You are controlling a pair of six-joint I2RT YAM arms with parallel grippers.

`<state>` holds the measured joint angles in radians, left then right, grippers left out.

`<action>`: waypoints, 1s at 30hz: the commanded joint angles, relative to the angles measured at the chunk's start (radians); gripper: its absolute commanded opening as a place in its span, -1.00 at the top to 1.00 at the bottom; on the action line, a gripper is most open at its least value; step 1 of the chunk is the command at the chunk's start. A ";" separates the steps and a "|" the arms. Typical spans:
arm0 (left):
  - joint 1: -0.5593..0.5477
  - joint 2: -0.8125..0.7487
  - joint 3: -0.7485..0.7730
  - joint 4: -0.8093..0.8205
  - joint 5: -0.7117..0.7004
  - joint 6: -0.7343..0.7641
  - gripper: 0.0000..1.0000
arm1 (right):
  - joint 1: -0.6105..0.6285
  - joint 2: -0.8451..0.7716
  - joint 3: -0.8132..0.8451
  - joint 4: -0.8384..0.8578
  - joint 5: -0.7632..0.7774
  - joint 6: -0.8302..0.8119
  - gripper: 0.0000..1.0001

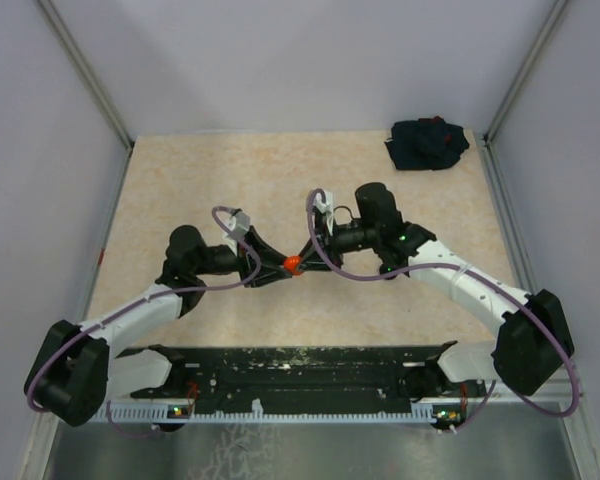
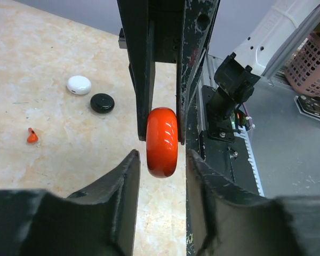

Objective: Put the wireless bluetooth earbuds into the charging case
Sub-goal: Open the charging case.

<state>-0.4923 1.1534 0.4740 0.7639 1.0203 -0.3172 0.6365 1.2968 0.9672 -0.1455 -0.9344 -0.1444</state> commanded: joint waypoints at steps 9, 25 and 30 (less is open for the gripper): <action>-0.009 -0.053 -0.128 0.304 -0.097 -0.099 -0.33 | -0.004 -0.086 -0.052 0.348 0.052 0.210 1.00; -0.007 -0.027 -0.164 0.543 -0.188 -0.214 -0.18 | 0.008 -0.084 -0.107 0.521 0.047 0.355 1.00; -0.007 -0.004 -0.150 0.564 -0.178 -0.232 0.04 | 0.022 -0.080 -0.106 0.521 0.047 0.351 1.00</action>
<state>-0.4976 1.1320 0.3092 1.2617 0.8394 -0.5243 0.6460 1.2381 0.8558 0.3107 -0.8810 0.1986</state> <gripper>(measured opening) 0.507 0.201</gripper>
